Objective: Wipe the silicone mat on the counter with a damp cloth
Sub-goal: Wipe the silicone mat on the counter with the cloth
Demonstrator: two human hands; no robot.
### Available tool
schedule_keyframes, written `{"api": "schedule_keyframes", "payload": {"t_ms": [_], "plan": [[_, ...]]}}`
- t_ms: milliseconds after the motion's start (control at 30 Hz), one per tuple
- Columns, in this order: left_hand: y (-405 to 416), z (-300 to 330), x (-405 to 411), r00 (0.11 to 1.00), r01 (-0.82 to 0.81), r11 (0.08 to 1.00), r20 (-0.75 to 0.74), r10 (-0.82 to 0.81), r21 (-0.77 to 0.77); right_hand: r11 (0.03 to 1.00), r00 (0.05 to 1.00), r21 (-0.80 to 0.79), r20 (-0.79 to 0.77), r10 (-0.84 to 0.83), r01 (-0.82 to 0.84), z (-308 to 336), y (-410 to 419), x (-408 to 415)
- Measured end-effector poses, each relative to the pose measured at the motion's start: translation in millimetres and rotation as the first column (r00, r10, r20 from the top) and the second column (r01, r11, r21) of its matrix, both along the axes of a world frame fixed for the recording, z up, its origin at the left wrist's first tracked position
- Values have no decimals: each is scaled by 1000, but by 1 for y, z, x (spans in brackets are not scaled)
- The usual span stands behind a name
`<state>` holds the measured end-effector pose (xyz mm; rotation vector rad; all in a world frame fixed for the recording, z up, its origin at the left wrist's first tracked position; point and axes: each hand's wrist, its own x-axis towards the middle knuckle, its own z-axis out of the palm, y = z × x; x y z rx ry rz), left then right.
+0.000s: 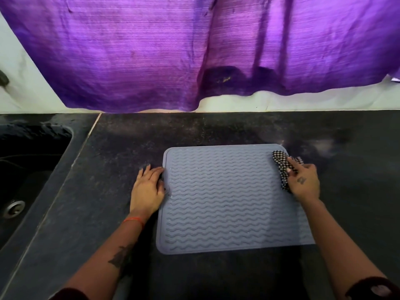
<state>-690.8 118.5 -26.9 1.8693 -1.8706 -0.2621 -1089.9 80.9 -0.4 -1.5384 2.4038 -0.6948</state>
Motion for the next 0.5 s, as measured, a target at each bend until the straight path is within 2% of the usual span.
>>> {"api": "schedule_keyframes", "payload": {"t_ms": [167, 267, 367, 500], "plan": [[1, 1, 0, 1000, -8, 1000, -4, 8, 11, 996, 997, -33, 16, -80, 81, 6, 3, -18], [1, 2, -1, 1000, -6, 1000, -2, 6, 18, 983, 997, -169, 40, -59, 65, 13, 10, 1], [2, 3, -2, 1000, -5, 1000, -4, 5, 20, 963, 985, -270, 162, 56, -10, 27, 27, 48], [4, 5, -1, 1000, 8, 1000, -16, -8, 26, 940, 926, -268, 254, 278, -209, 32, 54, 136]]}}
